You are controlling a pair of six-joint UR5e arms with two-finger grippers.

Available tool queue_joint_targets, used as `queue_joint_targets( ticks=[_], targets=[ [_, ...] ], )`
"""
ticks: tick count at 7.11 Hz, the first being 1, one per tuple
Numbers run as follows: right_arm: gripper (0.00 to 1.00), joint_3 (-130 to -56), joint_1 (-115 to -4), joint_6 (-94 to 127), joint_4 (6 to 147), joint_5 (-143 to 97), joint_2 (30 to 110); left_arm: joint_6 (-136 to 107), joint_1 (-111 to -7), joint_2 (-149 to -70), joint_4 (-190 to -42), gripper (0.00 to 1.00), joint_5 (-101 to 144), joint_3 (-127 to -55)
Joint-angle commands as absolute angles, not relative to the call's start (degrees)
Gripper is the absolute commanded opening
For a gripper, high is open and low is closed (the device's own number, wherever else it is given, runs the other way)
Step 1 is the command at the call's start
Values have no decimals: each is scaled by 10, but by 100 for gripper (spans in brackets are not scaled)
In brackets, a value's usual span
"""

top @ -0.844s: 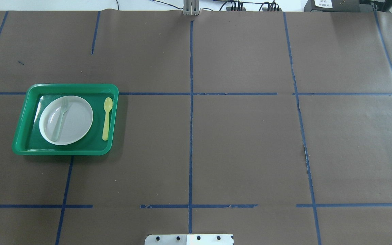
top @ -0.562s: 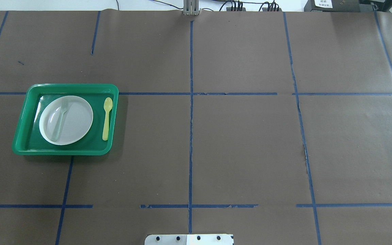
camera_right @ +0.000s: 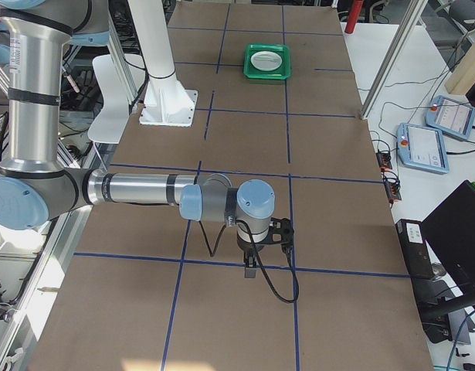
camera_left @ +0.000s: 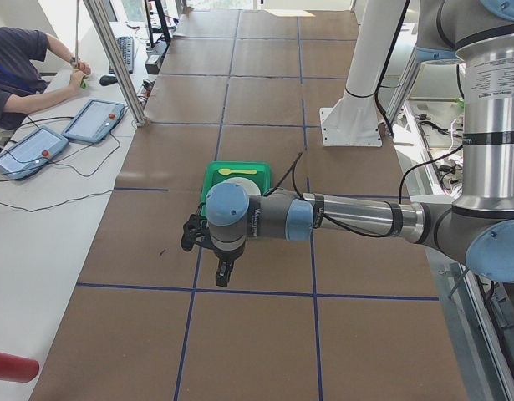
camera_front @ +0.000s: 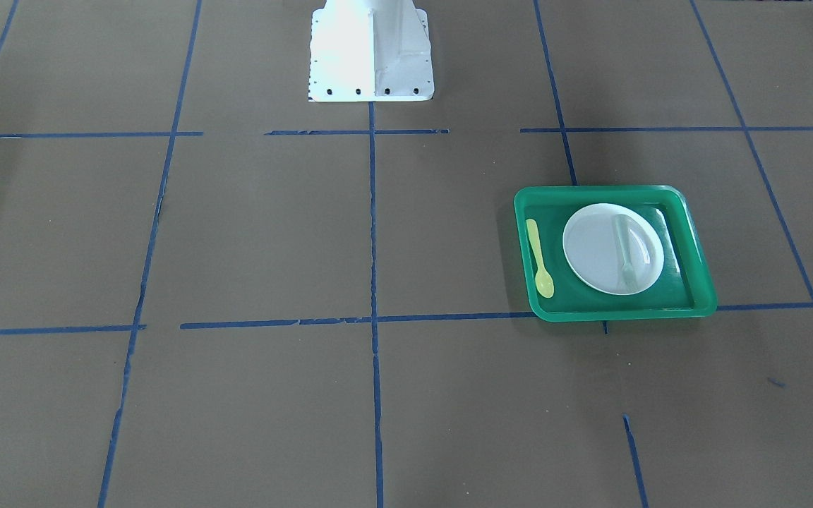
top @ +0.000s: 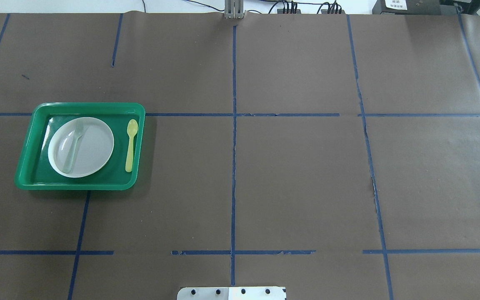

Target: Place fork

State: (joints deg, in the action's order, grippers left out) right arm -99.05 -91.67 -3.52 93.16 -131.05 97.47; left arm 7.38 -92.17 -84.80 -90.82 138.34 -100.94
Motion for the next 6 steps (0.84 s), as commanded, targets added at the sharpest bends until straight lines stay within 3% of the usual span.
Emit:
queue_joint_targets(
  ticks=[1, 6],
  targets=[
    [100, -991, -917, -35, 932, -1310, 975, 32, -871, -852, -951, 100, 1386, -1019],
    [100, -991, -917, -35, 932, -1310, 975, -362, -607, -887, -1201, 100, 1267, -1027]
  ],
)
